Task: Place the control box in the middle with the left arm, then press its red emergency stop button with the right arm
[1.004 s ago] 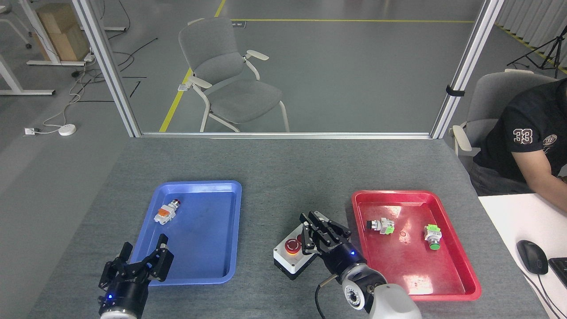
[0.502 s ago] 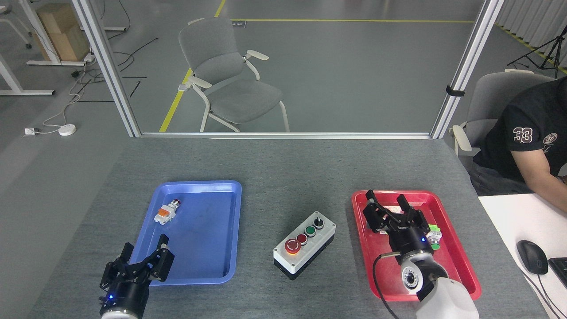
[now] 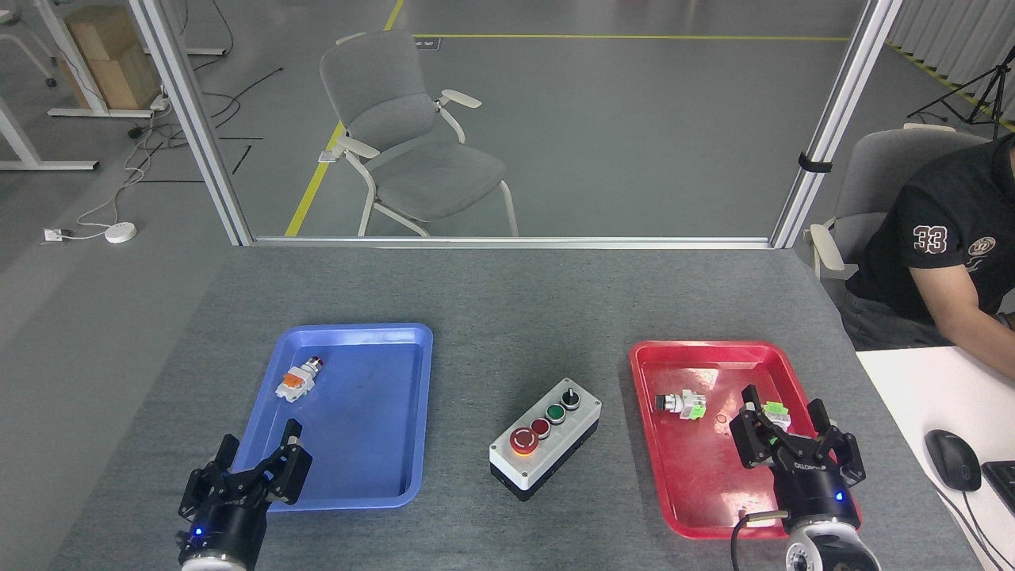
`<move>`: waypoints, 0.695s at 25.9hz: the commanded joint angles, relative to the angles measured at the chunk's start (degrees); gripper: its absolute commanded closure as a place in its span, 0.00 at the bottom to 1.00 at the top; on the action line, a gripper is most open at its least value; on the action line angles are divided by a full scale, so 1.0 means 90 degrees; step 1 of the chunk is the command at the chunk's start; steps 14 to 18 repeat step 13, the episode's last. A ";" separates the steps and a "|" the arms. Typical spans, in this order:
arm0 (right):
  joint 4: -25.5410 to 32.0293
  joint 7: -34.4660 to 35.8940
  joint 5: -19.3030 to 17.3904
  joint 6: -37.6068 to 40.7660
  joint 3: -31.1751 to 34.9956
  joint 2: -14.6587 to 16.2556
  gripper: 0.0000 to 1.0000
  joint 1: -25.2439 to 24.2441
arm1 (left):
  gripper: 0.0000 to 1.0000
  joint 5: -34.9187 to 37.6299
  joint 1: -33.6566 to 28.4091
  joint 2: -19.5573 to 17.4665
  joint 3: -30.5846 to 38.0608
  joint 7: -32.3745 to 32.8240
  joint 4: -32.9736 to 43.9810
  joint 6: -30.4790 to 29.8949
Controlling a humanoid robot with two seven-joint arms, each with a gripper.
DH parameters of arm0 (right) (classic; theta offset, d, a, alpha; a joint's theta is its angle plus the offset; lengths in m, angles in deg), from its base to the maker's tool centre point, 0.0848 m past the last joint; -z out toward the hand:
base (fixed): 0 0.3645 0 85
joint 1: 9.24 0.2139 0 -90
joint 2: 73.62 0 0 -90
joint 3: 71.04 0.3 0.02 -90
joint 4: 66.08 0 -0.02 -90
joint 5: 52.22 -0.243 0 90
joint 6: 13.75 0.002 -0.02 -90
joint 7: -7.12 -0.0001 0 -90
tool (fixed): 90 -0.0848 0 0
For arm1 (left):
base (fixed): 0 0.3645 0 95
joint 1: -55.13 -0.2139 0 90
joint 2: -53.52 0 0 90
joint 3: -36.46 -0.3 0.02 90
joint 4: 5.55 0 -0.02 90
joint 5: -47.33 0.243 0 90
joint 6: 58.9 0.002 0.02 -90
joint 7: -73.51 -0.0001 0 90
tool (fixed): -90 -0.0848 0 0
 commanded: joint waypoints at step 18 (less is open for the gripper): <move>0.0152 0.0078 0.0153 -0.0111 0.0229 -0.0014 0.01 -0.0083 | 0.01 0.0000 0.0000 0.0000 0.0000 -0.0005 0.0000 0.0001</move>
